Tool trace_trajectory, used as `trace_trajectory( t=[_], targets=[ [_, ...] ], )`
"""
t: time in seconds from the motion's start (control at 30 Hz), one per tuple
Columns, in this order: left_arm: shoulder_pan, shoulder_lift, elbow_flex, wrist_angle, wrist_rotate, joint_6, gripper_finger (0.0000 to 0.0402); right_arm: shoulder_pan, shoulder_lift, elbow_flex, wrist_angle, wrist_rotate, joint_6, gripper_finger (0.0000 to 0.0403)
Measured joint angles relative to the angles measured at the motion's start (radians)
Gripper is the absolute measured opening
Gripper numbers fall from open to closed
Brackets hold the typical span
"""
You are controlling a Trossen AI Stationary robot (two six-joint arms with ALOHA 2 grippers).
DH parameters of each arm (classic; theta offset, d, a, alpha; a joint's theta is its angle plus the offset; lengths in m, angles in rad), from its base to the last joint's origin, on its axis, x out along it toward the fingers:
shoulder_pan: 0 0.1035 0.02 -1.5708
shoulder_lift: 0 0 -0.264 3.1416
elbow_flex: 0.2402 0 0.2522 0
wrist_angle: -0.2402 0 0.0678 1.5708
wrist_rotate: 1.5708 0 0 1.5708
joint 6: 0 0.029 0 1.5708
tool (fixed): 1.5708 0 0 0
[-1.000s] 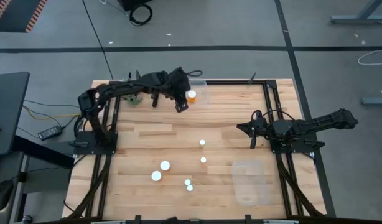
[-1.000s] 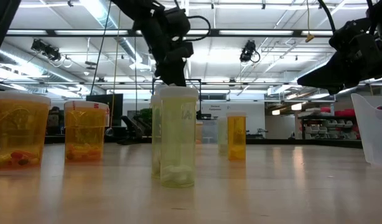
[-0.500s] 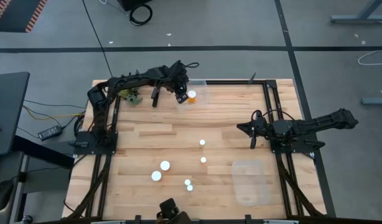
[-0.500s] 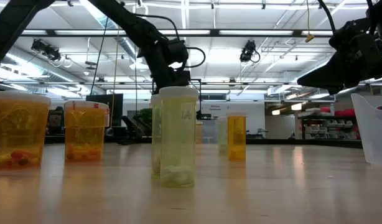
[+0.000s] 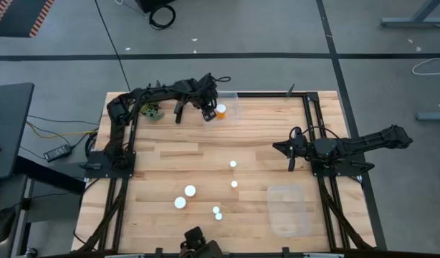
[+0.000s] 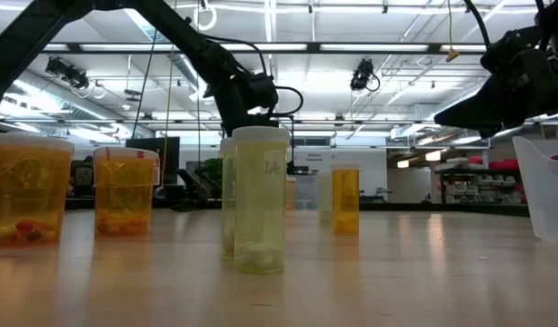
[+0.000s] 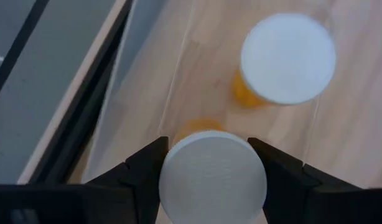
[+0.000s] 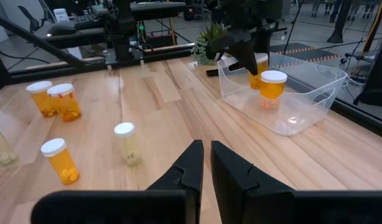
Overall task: Pick and place medicine bottles into bin by pill shape (circle, oval)
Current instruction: Put the big orange pill bottle into the top transparent bin
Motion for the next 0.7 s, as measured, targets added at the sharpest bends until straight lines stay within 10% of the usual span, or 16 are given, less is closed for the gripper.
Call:
trace_trajectory(
  t=[0.7],
  targets=[
    [-0.002, 0.0, 0.0, -0.066, -0.002, 0.009, 0.0242, 0.0, 0.0, 0.0, -0.001, 0.0, 0.0, 0.0037]
  ],
)
